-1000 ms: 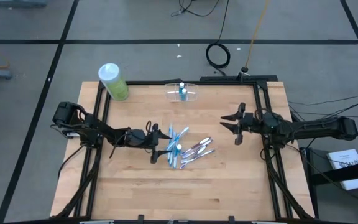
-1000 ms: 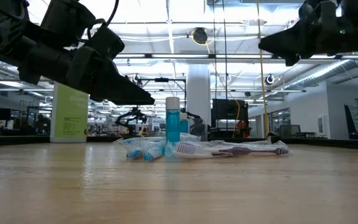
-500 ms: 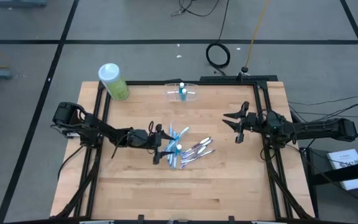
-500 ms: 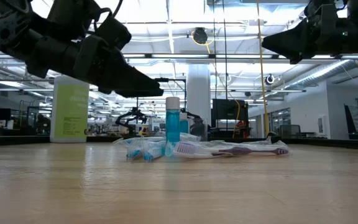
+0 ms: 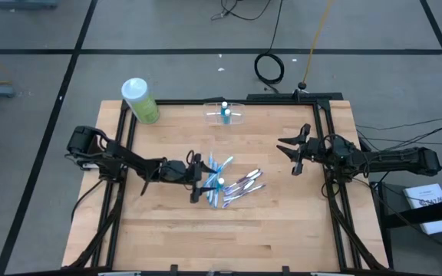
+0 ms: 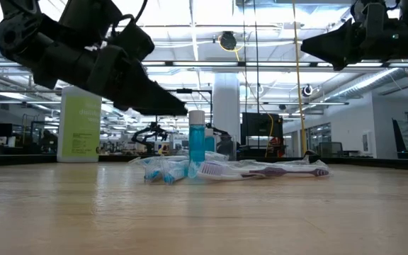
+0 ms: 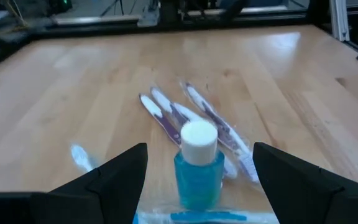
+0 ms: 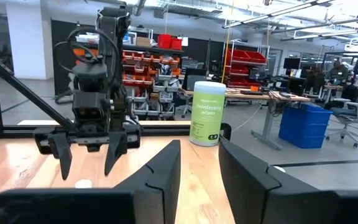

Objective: Pick & Place toothbrushing station
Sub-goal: Put the mouthwash into the transparent organizer

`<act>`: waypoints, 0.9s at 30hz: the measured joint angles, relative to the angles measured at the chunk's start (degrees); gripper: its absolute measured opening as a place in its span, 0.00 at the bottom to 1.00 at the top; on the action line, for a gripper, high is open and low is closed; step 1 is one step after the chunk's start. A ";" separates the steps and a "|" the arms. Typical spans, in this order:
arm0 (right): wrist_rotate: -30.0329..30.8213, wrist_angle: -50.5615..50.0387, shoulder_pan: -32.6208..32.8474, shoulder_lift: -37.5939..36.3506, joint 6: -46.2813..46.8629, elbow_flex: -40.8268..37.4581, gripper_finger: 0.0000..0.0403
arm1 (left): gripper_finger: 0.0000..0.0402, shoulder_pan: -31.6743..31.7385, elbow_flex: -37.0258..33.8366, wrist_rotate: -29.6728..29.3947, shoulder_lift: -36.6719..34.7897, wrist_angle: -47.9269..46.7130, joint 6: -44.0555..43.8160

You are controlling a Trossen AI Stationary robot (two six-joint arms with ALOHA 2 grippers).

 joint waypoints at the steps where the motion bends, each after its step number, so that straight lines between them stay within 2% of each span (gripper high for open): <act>1: 0.00 0.00 0.00 0.00 0.02 0.00 0.25 | 0.74 0.00 0.00 -0.02 0.84 0.66 -0.41; 8: -0.02 -0.02 0.00 0.00 0.02 0.00 0.25 | 0.74 0.00 0.02 -0.28 6.37 12.16 -1.22; 19: -0.02 -0.01 -0.02 0.00 0.18 0.00 0.25 | 0.74 0.15 4.23 -0.37 12.46 12.46 -1.10; 27: -0.04 -0.99 0.00 0.00 0.20 0.00 0.25 | 0.74 0.15 4.42 -0.44 12.61 12.21 -0.98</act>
